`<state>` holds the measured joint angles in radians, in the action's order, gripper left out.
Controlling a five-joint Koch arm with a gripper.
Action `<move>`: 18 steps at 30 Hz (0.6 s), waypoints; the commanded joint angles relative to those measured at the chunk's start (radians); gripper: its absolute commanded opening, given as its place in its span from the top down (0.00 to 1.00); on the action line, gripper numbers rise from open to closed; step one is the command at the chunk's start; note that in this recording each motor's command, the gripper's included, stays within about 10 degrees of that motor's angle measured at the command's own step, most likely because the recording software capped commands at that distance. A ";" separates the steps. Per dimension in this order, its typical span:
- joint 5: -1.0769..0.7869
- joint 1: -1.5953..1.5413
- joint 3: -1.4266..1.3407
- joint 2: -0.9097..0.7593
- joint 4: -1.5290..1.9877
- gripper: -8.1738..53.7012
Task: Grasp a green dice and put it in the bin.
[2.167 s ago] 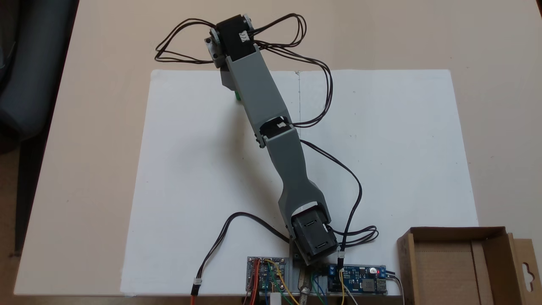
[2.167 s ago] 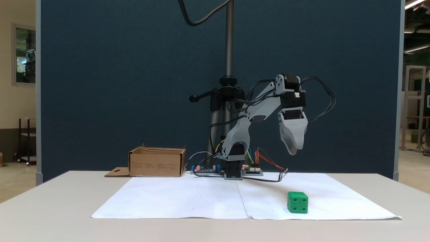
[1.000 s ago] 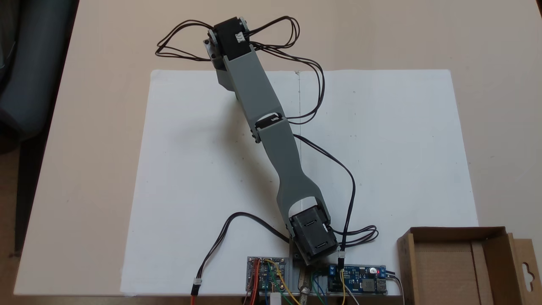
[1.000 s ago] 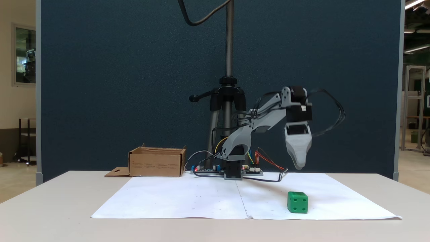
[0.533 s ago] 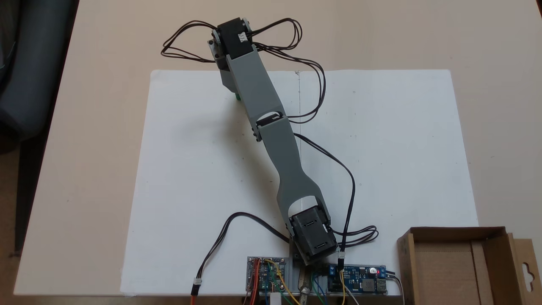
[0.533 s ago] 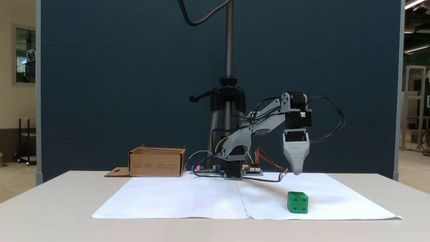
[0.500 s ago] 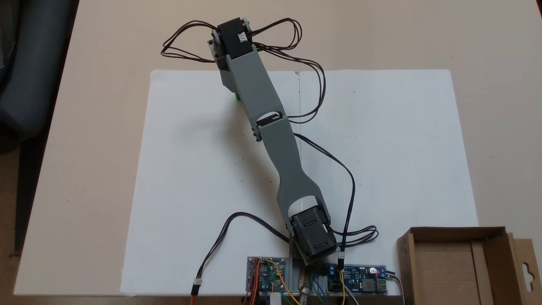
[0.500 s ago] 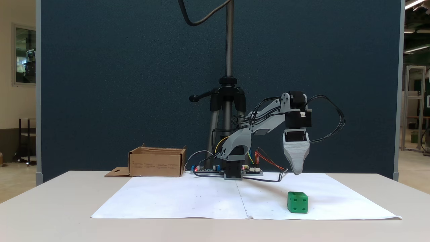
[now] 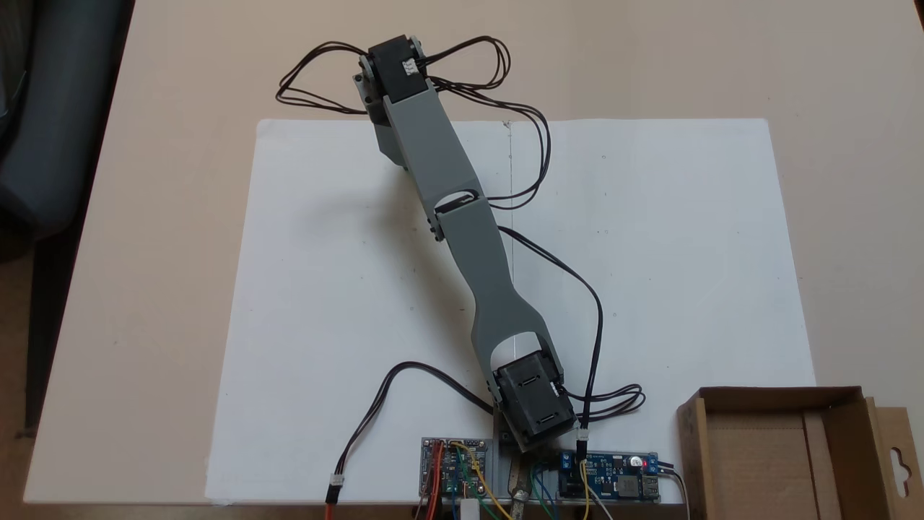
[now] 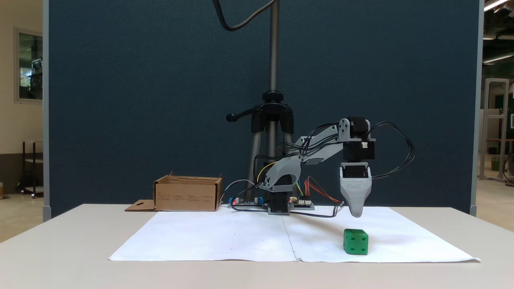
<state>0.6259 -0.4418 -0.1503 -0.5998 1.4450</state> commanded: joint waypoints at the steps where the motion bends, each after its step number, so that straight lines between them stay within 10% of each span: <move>1: 0.089 -0.017 0.032 -0.026 0.175 0.16; 18: 0.091 -0.025 0.032 -0.014 0.175 0.16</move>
<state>0.6412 -0.4418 -0.1503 -0.5983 1.4450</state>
